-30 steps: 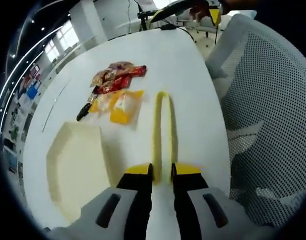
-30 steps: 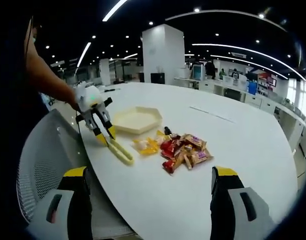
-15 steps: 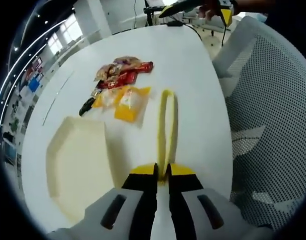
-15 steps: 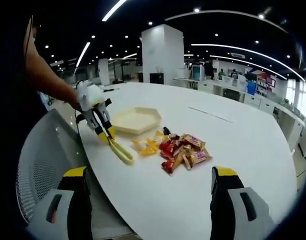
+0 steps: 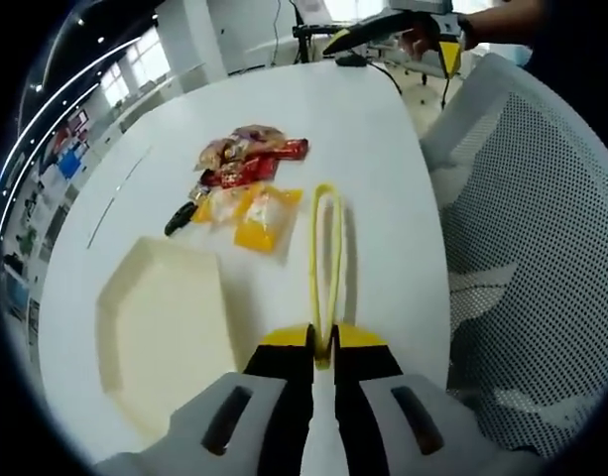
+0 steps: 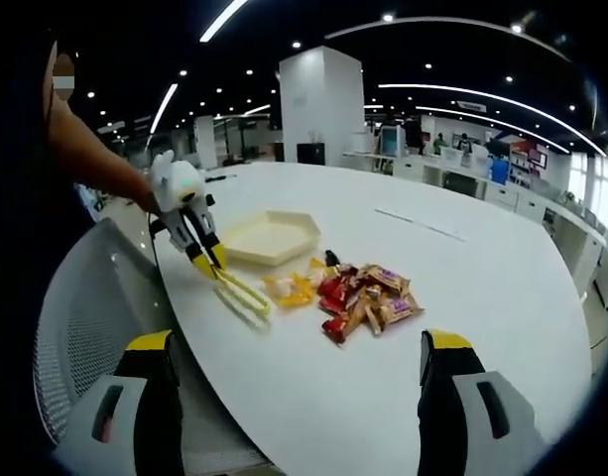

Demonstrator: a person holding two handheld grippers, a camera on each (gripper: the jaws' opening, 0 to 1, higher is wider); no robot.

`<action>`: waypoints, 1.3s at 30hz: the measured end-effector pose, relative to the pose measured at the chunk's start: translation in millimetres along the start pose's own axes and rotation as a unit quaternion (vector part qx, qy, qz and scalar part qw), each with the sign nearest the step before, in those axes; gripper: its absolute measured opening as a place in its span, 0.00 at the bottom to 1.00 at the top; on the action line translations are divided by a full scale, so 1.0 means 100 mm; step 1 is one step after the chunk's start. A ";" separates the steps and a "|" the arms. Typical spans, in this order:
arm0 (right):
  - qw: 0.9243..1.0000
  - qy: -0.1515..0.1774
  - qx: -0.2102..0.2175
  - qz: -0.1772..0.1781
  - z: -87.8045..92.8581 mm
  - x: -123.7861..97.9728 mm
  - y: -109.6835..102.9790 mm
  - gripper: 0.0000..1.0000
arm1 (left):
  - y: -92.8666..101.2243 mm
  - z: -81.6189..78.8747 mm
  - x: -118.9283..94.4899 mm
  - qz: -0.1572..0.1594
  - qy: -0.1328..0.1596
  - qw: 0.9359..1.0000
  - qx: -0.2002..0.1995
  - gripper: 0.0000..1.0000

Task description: Place the target food into the container with the food tongs after gripping and lifting it, then release it inside without dropping or visibly crushing the food.

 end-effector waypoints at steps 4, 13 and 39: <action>1.000 0.000 -0.002 0.000 -0.01 0.00 0.01 1.00 | -0.06 -0.04 -0.08 -0.006 0.011 1.000 -0.001 0.01; 1.000 0.010 -0.006 -0.007 -0.10 0.02 0.01 0.99 | -0.21 -0.24 -0.39 -0.003 0.049 0.999 0.001 0.01; 0.997 0.060 -0.014 -0.040 -0.71 0.01 0.06 0.99 | -0.55 -0.87 -1.27 0.001 0.078 0.995 0.068 0.00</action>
Point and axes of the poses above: the point that each gripper's makers call its tool centre point, and the gripper's own axes: x roughly forward along the fingers, y roughly to its right, z roughly out of its underside, the point moved 3 cm from there along -x, roughly backward along the fingers, and after that the axes turned 7 degrees about x, right-handed, at the moved point
